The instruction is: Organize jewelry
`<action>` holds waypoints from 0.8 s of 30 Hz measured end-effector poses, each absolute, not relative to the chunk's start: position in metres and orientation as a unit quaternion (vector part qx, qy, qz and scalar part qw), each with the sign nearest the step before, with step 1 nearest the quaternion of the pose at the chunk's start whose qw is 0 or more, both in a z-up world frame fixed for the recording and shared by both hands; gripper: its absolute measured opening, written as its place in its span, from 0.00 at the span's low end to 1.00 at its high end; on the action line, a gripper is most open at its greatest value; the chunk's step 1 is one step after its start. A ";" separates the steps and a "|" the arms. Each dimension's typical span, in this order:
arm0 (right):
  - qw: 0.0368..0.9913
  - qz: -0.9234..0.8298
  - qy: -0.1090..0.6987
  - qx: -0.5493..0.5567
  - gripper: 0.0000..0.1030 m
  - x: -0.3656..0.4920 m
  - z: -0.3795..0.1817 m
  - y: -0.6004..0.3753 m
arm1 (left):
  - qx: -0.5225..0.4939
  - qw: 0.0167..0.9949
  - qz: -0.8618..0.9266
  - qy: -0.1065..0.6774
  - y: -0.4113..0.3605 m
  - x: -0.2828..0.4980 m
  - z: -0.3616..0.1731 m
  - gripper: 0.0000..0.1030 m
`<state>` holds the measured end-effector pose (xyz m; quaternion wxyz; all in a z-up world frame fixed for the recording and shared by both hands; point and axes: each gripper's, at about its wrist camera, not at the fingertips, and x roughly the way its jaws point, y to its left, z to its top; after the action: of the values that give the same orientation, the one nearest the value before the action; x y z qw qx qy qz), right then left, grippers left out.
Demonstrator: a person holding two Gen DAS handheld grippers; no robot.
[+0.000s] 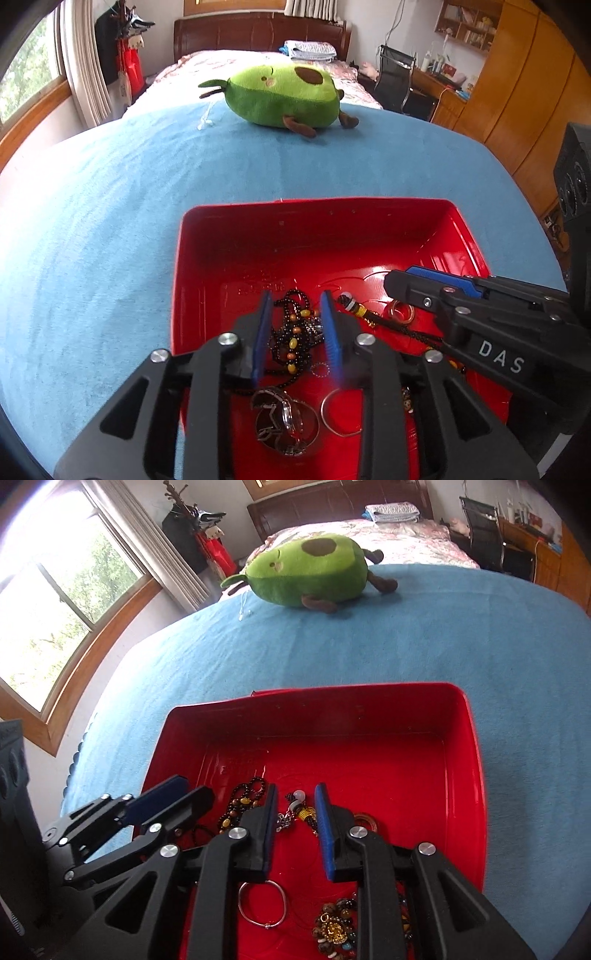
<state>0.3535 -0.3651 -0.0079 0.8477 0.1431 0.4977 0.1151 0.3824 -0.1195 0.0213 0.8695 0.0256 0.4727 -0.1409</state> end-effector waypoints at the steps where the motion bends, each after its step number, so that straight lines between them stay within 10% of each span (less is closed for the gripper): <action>1: 0.849 0.115 0.496 0.142 0.20 0.352 -0.006 -0.365 | 0.027 0.872 -0.139 0.469 -0.120 0.380 0.024 0.33; 24: 0.881 0.107 0.446 0.117 0.55 0.258 0.031 -0.373 | 0.031 0.909 -0.099 0.404 -0.073 0.294 0.061 0.88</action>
<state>0.2578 -0.3728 0.0314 0.8808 0.1168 0.4463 0.1066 0.2944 -0.0727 0.0609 0.9087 0.0314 0.4042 -0.0994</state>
